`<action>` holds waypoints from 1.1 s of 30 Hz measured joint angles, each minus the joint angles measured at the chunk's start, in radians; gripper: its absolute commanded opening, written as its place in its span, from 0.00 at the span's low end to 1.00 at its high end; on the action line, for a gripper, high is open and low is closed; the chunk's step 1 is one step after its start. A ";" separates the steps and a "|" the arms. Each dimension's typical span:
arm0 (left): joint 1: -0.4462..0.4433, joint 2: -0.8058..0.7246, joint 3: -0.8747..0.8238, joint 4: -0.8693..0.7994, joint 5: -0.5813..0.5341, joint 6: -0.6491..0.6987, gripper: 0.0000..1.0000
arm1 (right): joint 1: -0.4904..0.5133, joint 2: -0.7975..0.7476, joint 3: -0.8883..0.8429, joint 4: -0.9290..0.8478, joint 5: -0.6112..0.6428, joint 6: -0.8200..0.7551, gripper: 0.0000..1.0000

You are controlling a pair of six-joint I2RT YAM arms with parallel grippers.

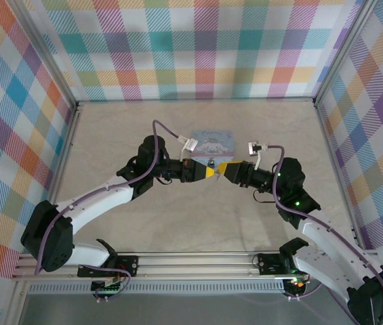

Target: Unlock a padlock with a key

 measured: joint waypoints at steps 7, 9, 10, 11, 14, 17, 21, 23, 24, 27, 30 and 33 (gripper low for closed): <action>0.000 0.000 0.001 -0.031 0.016 0.024 0.00 | 0.000 0.051 0.010 -0.051 -0.065 -0.026 0.34; 0.000 0.000 0.001 -0.031 0.018 0.025 0.00 | 0.000 0.051 0.010 -0.063 -0.077 -0.031 0.29; 0.000 0.000 0.001 -0.031 0.018 0.025 0.00 | 0.000 0.051 0.011 -0.071 -0.083 -0.036 0.27; 0.000 0.000 0.001 -0.031 0.018 0.026 0.00 | 0.000 0.051 0.011 -0.077 -0.087 -0.042 0.27; 0.000 0.000 0.001 -0.031 0.018 0.026 0.00 | 0.000 0.050 0.012 -0.096 -0.095 -0.053 0.24; 0.000 0.000 0.001 -0.031 0.021 0.026 0.00 | 0.000 0.047 0.014 -0.117 -0.102 -0.060 0.18; 0.001 -0.001 0.001 -0.031 0.025 0.026 0.00 | 0.000 0.037 0.015 -0.138 -0.106 -0.074 0.17; 0.001 -0.004 0.001 -0.030 0.029 0.026 0.00 | 0.000 0.029 0.015 -0.143 -0.106 -0.076 0.17; 0.002 -0.005 0.001 -0.030 0.030 0.026 0.00 | 0.000 0.026 0.015 -0.146 -0.106 -0.076 0.14; 0.002 -0.008 0.001 -0.031 0.037 0.029 0.00 | -0.003 0.016 0.015 -0.154 -0.105 -0.085 0.03; 0.002 -0.011 0.001 -0.040 0.040 0.034 0.00 | -0.006 0.014 0.016 -0.160 -0.106 -0.092 0.00; 0.004 -0.013 0.002 -0.056 0.040 0.045 0.08 | -0.006 0.014 0.016 -0.169 -0.107 -0.102 0.00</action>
